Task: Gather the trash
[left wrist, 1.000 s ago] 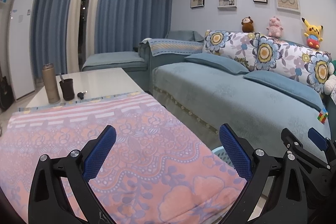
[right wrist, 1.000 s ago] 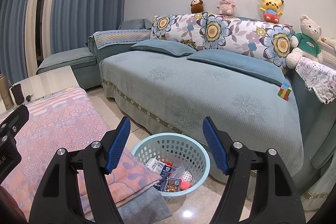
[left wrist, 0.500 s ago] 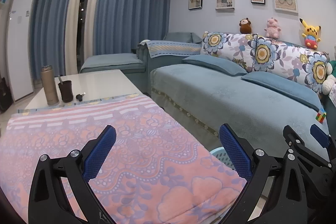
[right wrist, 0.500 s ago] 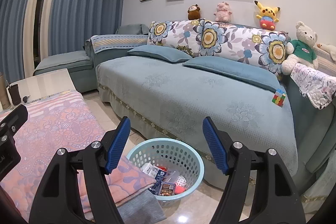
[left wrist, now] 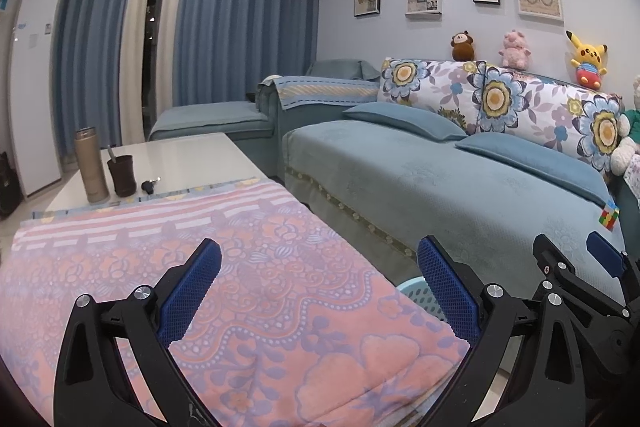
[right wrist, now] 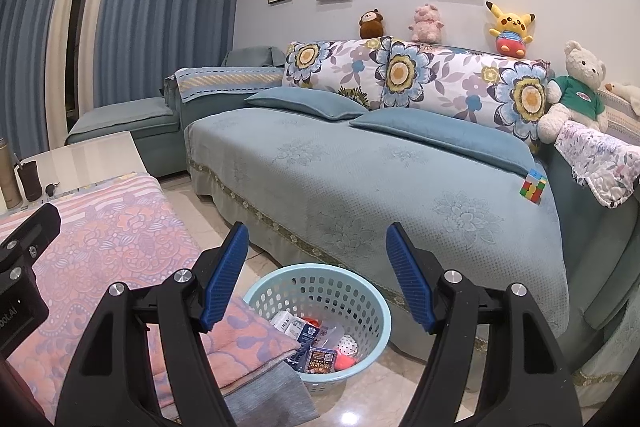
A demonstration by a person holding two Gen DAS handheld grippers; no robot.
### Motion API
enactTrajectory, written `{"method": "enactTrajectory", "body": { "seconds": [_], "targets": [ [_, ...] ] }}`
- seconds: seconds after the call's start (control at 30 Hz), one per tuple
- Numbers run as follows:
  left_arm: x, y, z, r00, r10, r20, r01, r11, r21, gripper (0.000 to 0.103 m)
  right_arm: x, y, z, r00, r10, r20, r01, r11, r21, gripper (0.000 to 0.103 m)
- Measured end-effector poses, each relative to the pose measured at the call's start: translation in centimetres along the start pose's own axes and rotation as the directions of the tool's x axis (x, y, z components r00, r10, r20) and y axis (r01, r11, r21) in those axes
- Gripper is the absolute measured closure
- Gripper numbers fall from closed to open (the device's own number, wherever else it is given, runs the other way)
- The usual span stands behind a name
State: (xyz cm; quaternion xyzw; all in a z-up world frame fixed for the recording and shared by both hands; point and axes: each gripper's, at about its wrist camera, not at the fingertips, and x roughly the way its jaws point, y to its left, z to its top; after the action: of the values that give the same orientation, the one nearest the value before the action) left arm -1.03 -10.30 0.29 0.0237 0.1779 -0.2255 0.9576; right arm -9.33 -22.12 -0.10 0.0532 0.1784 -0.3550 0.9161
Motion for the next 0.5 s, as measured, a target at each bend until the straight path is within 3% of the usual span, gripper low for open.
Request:
{"method": "enactTrajectory", "body": {
  "seconds": [0.5],
  "targets": [
    [-0.06, -0.09, -0.03, 1.0, 0.0, 0.001, 0.0, 1.0, 0.002, 0.008, -0.01, 0.13, -0.14, 1.0, 0.004, -0.003, -0.004, 1.0, 0.005, 0.036]
  ]
}}
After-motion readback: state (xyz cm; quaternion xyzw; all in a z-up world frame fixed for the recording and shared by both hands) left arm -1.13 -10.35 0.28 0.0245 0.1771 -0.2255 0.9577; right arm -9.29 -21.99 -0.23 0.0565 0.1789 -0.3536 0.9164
